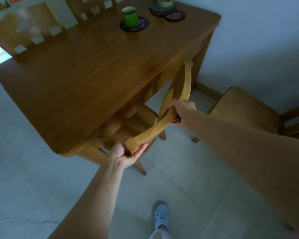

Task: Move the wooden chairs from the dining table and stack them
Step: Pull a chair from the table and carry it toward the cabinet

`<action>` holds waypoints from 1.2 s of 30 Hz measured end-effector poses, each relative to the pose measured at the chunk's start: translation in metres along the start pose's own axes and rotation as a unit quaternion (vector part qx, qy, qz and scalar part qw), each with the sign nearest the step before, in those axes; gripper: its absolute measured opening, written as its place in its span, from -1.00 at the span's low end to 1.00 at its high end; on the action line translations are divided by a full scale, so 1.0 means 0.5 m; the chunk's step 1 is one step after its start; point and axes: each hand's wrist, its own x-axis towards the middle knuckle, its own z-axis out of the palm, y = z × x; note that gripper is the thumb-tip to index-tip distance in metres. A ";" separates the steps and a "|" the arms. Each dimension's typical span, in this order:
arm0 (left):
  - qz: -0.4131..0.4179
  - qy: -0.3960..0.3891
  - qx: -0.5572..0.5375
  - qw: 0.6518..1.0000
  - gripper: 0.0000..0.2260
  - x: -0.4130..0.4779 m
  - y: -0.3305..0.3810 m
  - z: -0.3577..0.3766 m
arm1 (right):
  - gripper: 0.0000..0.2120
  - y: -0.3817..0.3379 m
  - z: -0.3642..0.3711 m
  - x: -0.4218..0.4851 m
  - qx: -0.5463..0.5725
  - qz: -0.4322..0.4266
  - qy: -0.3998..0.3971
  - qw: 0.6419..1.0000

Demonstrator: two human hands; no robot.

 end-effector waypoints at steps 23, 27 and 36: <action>-0.074 -0.013 0.128 0.989 -0.61 -0.165 -0.570 -0.205 | -0.81 0.388 -0.465 -0.398 0.047 -0.010 0.134 0.990; -0.094 -0.016 0.153 0.984 -0.60 -0.183 -0.637 -0.247 | -0.83 0.449 -0.506 -0.455 0.042 -0.005 0.177 0.983; -0.096 -0.002 0.183 0.978 -0.55 -0.240 -0.730 -0.369 | -0.77 0.596 -0.541 -0.580 0.047 0.020 0.221 0.974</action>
